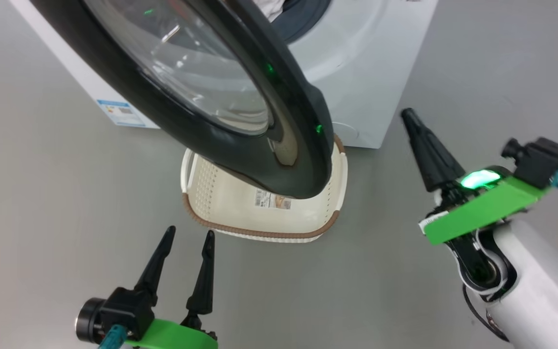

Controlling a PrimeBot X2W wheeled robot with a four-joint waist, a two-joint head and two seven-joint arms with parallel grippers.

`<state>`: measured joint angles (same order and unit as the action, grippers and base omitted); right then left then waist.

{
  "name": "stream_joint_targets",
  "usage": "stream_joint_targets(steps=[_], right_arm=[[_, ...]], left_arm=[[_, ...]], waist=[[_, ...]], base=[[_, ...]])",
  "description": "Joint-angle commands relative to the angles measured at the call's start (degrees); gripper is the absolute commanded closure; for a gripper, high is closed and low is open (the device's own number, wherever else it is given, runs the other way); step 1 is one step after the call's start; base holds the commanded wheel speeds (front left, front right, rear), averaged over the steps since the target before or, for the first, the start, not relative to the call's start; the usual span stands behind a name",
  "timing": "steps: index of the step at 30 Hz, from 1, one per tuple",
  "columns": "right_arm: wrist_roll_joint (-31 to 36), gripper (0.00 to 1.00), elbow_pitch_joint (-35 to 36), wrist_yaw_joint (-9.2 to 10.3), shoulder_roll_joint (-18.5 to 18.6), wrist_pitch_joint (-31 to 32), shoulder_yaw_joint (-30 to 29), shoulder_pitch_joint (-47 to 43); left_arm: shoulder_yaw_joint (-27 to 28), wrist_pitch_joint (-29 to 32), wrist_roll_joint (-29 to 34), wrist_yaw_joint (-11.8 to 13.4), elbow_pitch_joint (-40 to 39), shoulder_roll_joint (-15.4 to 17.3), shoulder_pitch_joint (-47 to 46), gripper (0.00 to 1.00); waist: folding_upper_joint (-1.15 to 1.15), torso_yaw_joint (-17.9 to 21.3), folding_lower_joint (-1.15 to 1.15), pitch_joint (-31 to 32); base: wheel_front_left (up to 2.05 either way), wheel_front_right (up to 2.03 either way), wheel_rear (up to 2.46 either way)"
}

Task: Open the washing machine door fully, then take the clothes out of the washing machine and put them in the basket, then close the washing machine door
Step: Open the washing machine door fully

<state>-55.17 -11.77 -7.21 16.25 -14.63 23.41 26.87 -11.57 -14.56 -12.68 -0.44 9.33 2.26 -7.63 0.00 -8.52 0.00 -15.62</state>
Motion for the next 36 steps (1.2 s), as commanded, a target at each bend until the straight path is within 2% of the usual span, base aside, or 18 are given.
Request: stream_joint_targets(steps=[1, 3, 9, 14, 23, 36], right_arm=[[-4.5, 1.0, 1.1, -0.28, 1.2, 0.1, 3.5, 2.3], [-10.4, 1.0, 1.4, -0.28, 3.1, 1.7, 6.8, 4.9], [-22.4, 1.0, 2.6, -0.28, 7.8, 5.7, 13.3, 11.4], [-31.4, 1.0, 3.7, -0.28, 10.6, 13.0, 16.7, 15.3], [-37.6, 1.0, 3.8, -0.28, 11.8, 23.2, 18.2, 16.9], [-38.3, 1.0, 5.2, -0.28, 10.0, 29.3, 18.0, 12.7]], left_arm=[[1.3, -0.4, -0.7, 0.5, -1.6, 0.6, -1.3, 0.0], [0.9, -0.4, -1.0, 0.7, -1.7, 0.6, -1.6, 0.0], [-0.5, -0.4, -2.0, 1.2, -1.9, 0.6, -2.4, 0.0], [-1.5, -0.4, -2.8, 1.5, -2.0, 0.6, -3.4, 0.0], [-2.5, -0.4, -3.9, 2.1, -2.3, 0.6, -3.7, 0.0], [-3.3, -0.4, -4.6, 2.8, -2.2, 0.6, -1.6, 0.0]], waist=[[0.0, -1.2, 0.0, -1.1], [0.0, -1.7, 0.0, -1.7], [0.0, -3.1, 0.0, -3.2], [0.0, -4.3, 0.0, -4.2], [0.0, -6.0, 0.0, -4.2], [0.0, -9.5, 0.0, -1.1]], base=[[0.0, 0.0, 0.0], [0.0, 0.0, 0.0], [0.0, 0.0, 0.0], [0.0, 0.0, 0.0], [0.0, 0.0, 0.0], [0.0, 0.0, 0.0]])
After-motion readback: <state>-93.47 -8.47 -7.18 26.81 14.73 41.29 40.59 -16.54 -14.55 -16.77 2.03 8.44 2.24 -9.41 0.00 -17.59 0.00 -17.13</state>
